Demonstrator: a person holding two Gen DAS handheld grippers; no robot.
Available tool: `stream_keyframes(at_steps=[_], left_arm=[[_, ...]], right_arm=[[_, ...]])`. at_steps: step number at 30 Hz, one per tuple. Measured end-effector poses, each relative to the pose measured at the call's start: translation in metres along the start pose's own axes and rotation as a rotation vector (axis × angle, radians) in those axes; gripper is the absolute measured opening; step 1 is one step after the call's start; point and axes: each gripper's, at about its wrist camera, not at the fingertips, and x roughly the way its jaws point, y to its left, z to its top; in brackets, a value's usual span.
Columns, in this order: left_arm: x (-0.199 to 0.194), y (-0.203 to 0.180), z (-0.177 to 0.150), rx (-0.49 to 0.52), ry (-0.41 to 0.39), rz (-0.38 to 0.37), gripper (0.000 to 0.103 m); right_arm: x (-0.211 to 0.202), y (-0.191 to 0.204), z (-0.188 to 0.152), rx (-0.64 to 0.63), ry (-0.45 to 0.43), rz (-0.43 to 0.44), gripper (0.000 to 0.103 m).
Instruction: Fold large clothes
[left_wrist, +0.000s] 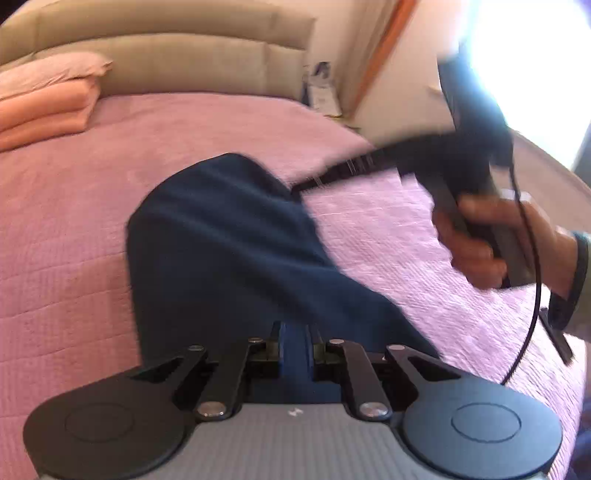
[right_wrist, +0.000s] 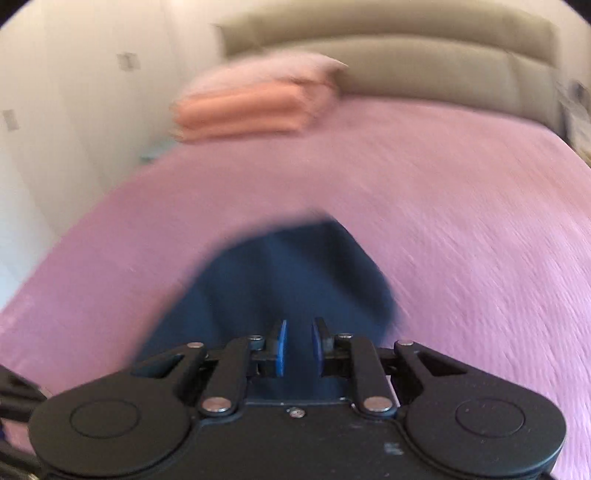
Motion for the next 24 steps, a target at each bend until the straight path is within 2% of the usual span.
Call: stream_keyframes(at_steps=[3,5,6,7,9,11,15,16,18,19,21,24], left_arm=[[0.014,0.009,-0.007,-0.036,0.022,0.012,0.013],[0.023,0.011,-0.008,-0.063,0.016,0.009,0.013],[0.021,0.011,-0.009,-0.068,0.009,0.007,0.013],[0.009,0.015,-0.020,-0.070,0.004,0.009,0.013],[0.008,0.018,-0.024,-0.076,-0.001,0.008,0.013],[0.005,0.022,-0.032,-0.098,-0.003,-0.026,0.013],[0.004,0.026,-0.039,-0.098,0.000,-0.054,0.011],[0.003,0.026,-0.038,-0.096,0.003,-0.054,0.012],[0.002,0.027,-0.032,-0.079,0.006,-0.049,0.012],[0.000,0.026,-0.027,-0.060,0.000,-0.042,0.012],[-0.004,0.024,-0.015,-0.027,-0.039,-0.020,0.012],[0.000,0.028,0.004,-0.059,-0.101,0.015,0.012]], right_arm=[[0.044,0.017,0.026,-0.055,-0.027,0.156,0.019],[0.080,0.029,0.037,-0.086,0.005,0.206,0.019],[0.099,0.032,0.040,-0.109,0.036,0.198,0.016],[0.116,0.030,0.039,-0.129,0.075,0.174,0.004],[0.140,0.023,0.034,-0.151,0.101,0.120,0.000],[0.154,-0.003,0.027,-0.106,0.119,0.075,0.000],[0.142,-0.037,0.016,-0.041,0.114,0.033,0.000],[0.135,-0.038,0.014,-0.045,0.108,-0.002,0.000],[0.115,-0.038,0.004,-0.074,0.106,-0.144,0.000],[0.104,-0.044,0.002,-0.057,0.096,-0.158,0.003],[0.069,-0.042,0.002,-0.023,0.049,-0.143,0.013],[0.036,-0.008,-0.002,-0.042,-0.006,-0.074,0.013]])
